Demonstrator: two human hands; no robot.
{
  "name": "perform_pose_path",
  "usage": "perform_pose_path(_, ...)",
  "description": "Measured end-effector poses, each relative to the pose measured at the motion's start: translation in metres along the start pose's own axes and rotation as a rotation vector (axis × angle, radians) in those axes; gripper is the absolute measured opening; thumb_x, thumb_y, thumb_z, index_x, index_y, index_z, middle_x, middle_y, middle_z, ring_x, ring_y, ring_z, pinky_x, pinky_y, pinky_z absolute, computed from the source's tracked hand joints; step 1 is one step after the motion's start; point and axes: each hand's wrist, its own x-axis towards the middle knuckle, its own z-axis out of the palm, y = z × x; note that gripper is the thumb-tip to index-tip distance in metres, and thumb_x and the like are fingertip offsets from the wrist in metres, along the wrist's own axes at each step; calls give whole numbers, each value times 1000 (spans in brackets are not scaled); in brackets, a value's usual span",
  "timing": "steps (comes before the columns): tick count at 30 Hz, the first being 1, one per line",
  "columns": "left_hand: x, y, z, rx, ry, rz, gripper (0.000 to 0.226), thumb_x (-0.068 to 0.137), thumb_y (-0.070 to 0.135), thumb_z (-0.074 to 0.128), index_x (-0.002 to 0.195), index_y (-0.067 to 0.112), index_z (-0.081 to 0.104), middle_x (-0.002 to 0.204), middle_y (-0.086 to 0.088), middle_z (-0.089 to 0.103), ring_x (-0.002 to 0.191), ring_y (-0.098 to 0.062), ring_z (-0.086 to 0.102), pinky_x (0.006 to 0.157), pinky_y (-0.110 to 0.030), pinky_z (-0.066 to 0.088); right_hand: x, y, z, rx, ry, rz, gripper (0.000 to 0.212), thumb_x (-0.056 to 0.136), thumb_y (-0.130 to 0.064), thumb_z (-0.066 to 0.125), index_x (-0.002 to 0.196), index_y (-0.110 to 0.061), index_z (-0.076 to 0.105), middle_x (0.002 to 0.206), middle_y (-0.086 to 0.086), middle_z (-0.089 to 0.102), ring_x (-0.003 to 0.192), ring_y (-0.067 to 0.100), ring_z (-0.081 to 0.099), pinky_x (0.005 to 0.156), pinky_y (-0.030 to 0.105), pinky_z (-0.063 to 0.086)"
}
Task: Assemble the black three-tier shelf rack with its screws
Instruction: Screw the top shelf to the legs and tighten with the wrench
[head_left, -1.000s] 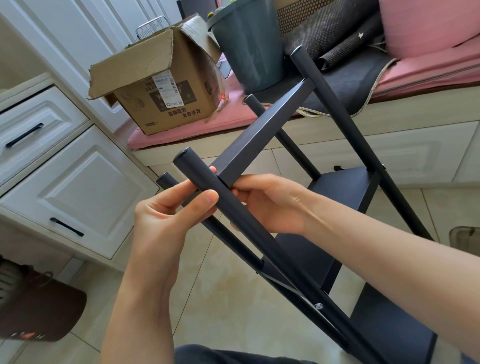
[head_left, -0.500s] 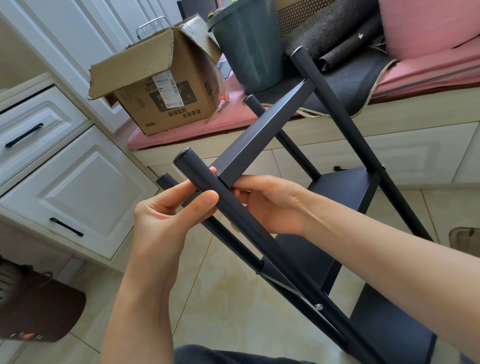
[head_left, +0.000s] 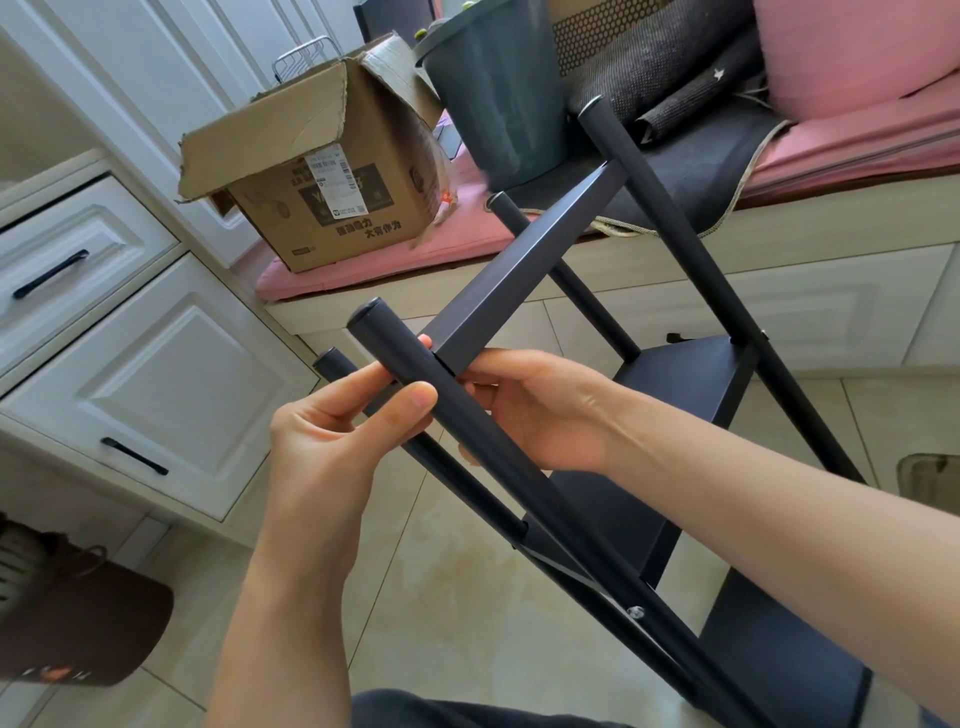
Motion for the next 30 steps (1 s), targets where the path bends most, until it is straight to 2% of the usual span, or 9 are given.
perform_pose_path(4,0,0,0,-9,-9,1,47,63,43,82,109,33,80,113,-4,77,116,-29,68,92,-34,57,-1,0,1,-12,1,7,30,94,-26,57,72,-27,78,75,-2,49,58,8,59,59,23,53)
perform_pose_path(6,0,0,0,0,-22,9,47,63,43,82,109,34,80,114,-3,77,117,-29,68,95,-38,56,-1,0,2,-32,15,7,33,95,-29,57,69,-27,78,70,-3,55,56,7,61,56,21,53)
perform_pose_path(13,0,-1,-1,29,5,2,50,61,45,82,109,31,79,111,-2,77,112,-28,70,98,-45,53,0,-1,-1,-24,2,-6,27,95,-28,58,78,-28,78,71,-4,58,60,8,63,58,25,55)
perform_pose_path(16,0,-1,-1,26,22,-10,54,60,45,83,109,25,80,112,-3,77,111,-29,71,98,-45,54,-1,-2,-3,15,-29,-6,18,82,-25,62,77,-26,79,66,-6,54,61,9,61,61,24,54)
perform_pose_path(18,0,-2,0,25,21,-9,53,60,45,83,109,25,80,112,-4,77,111,-29,71,96,-43,55,0,-2,-4,-8,-31,0,16,76,-26,64,72,-25,79,62,-8,53,59,7,60,58,21,53)
perform_pose_path(21,0,-2,0,18,-4,8,49,62,44,82,109,29,79,111,-3,78,111,-28,71,93,-35,59,0,-1,-5,-54,-16,19,21,83,-31,64,67,-26,76,59,-9,55,55,6,61,54,20,51)
perform_pose_path(23,0,-1,-1,25,-18,17,47,63,44,82,108,33,80,110,-2,78,111,-27,71,94,-37,58,0,0,-4,-60,-7,29,25,91,-33,61,73,-26,76,62,-7,61,56,7,64,54,22,53)
perform_pose_path(27,0,-1,-1,48,-16,15,46,62,47,82,107,36,79,110,0,78,113,-28,70,102,-49,52,1,0,-3,-72,10,19,16,92,-35,60,96,-22,68,72,-5,64,60,8,65,57,23,54)
perform_pose_path(30,0,-1,-1,43,-10,15,48,63,46,82,110,33,79,111,-3,77,112,-29,70,100,-47,53,1,0,-5,-16,-10,-4,14,94,-26,56,96,-22,70,78,-2,58,66,11,62,61,26,54)
